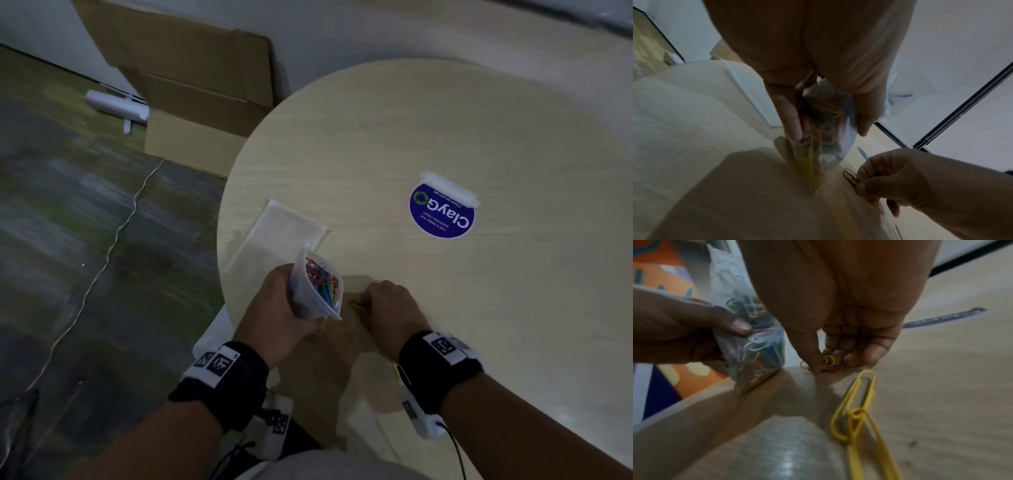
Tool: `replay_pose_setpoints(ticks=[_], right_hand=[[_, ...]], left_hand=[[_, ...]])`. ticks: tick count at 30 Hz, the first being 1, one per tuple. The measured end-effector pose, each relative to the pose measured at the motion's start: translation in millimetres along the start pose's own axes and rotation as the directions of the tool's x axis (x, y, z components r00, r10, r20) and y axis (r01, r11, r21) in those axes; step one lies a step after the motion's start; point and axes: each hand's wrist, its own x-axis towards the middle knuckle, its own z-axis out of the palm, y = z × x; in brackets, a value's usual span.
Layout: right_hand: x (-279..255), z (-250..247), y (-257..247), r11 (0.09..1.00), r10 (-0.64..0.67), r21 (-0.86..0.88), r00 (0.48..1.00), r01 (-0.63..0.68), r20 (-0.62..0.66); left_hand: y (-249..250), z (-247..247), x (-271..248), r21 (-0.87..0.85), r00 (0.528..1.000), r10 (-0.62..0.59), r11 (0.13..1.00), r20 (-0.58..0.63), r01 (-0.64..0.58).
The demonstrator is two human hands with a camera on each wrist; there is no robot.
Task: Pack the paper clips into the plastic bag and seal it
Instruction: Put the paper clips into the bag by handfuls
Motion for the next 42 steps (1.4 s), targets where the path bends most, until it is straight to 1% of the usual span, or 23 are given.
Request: replay_pose_setpoints(ticks=[3, 5, 6, 8, 9, 11, 13, 15, 17, 18, 21, 22, 23, 24, 25, 26, 27, 28, 29, 32, 33, 37, 42], right_hand=[[-3.6, -1.7, -3.7, 0.998, -0.040, -0.050, 0.999, 0.041, 0.020], [-9.3, -5.9, -1.9, 1.000, -0.016, 0.012, 0.999, 0.016, 0.033], [-13.2, -10.7, -0.6, 0.997, 0.011, 0.079, 1.000, -0.012, 0.015], [-22.2, -25.9, 2.6, 0.963, 0.091, 0.263, 0.992, -0.064, -0.092], [-27.5, -36.1, 2.2, 0.932, 0.119, 0.359, 0.979, -0.053, -0.166], [-38.2, -59.9, -5.6, 0.858, 0.143, 0.513, 0.947, 0.026, -0.288], [-43.1, -79.5, -19.5, 0.793, 0.128, 0.599, 0.932, 0.109, -0.339], [-41.5, -88.2, -33.2, 0.794, 0.064, 0.586, 0.935, 0.165, -0.349], [-38.8, -88.9, -40.2, 0.807, 0.003, 0.560, 0.946, 0.189, -0.325], [-38.8, -88.6, -39.3, 0.811, -0.005, 0.551, 0.945, 0.195, -0.326], [-45.1, -82.2, -15.3, 0.818, 0.068, 0.547, 0.915, 0.177, -0.397], [-49.0, -75.3, -1.2, 0.843, 0.060, 0.507, 0.906, 0.179, -0.419], [-53.4, -66.1, 13.0, 0.895, 0.002, 0.408, 0.912, 0.181, -0.409], [-58.4, -54.8, 25.3, 0.944, -0.087, 0.272, 0.937, 0.186, -0.337], [-63.9, -41.4, 36.2, 0.970, -0.173, 0.136, 0.964, 0.203, -0.204], [-68.9, -28.6, 44.5, 0.976, -0.216, 0.025, 0.975, 0.217, -0.049], [-72.5, -17.4, 50.1, 0.975, -0.217, -0.042, 0.974, 0.220, 0.072], [-76.2, -9.1, 52.3, 0.973, -0.207, -0.084, 0.971, 0.217, 0.117], [-78.4, -2.8, 53.0, 0.972, -0.199, -0.101, 0.974, 0.210, 0.112], [-77.3, 11.7, 54.2, 0.976, -0.195, -0.111, 0.980, 0.190, -0.042], [-75.9, 13.2, 54.8, 0.980, -0.174, -0.108, 0.983, 0.166, -0.064], [-76.8, 16.2, 61.6, 0.999, -0.045, -0.020, 0.998, 0.044, -0.050], [-75.3, 8.7, 53.9, 0.995, 0.077, 0.062, 0.997, -0.076, -0.012]], left_hand=[[2.9, 2.6, 0.6, 0.009, 1.000, 0.002, 1.000, 0.002, -0.002], [3.7, 4.6, 1.8, 0.013, 1.000, 0.003, 1.000, 0.001, -0.003], [3.1, 5.7, 2.5, 0.017, 1.000, 0.002, 1.000, 0.002, -0.002], [3.5, 8.0, 3.2, 0.029, 1.000, 0.007, 1.000, 0.005, -0.007], [3.8, 9.2, 3.5, 0.035, 1.000, 0.011, 0.999, 0.004, -0.011], [4.5, 12.2, 5.2, 0.034, 1.000, 0.007, 0.999, -0.002, -0.007], [6.1, 16.1, 7.0, 0.025, 1.000, -0.006, 1.000, 0.002, 0.006], [5.6, 20.2, 9.1, -0.002, 1.000, 0.002, 1.000, 0.021, -0.002], [6.1, 22.5, 10.0, -0.013, 0.999, 0.011, 1.000, 0.033, -0.011], [6.1, 23.1, 10.6, -0.003, 0.999, 0.015, 1.000, 0.033, -0.014], [7.9, 20.0, 9.5, 0.016, 0.999, 0.026, 1.000, 0.032, -0.026], [7.8, 19.0, 8.9, 0.016, 0.999, 0.037, 0.999, 0.031, -0.037], [8.9, 17.6, 7.6, 0.015, 0.998, 0.046, 0.999, 0.035, -0.047], [9.3, 16.6, 6.9, 0.011, 0.998, 0.051, 0.999, 0.040, -0.052], [9.9, 16.2, 6.2, 0.010, 0.997, 0.058, 0.998, 0.043, -0.059], [8.7, 16.5, 6.6, 0.013, 0.997, 0.066, 0.998, 0.039, -0.067], [9.2, 16.3, 6.5, 0.017, 0.997, 0.074, 0.997, 0.033, -0.074], [8.8, 16.5, 6.6, 0.020, 0.997, 0.073, 0.997, 0.030, -0.074], [9.7, 16.5, 6.3, 0.018, 0.997, 0.071, 0.997, 0.027, -0.072], [8.8, 16.9, 6.4, 0.019, 0.997, 0.072, 0.997, 0.020, -0.072], [8.9, 16.9, 6.0, 0.017, 0.997, 0.073, 0.997, 0.022, -0.074], [5.3, 17.9, 6.0, 0.010, 0.997, 0.065, 0.998, 0.037, -0.066], [7.9, 18.7, 6.1, 0.017, 0.997, 0.057, 0.998, 0.046, -0.058]])
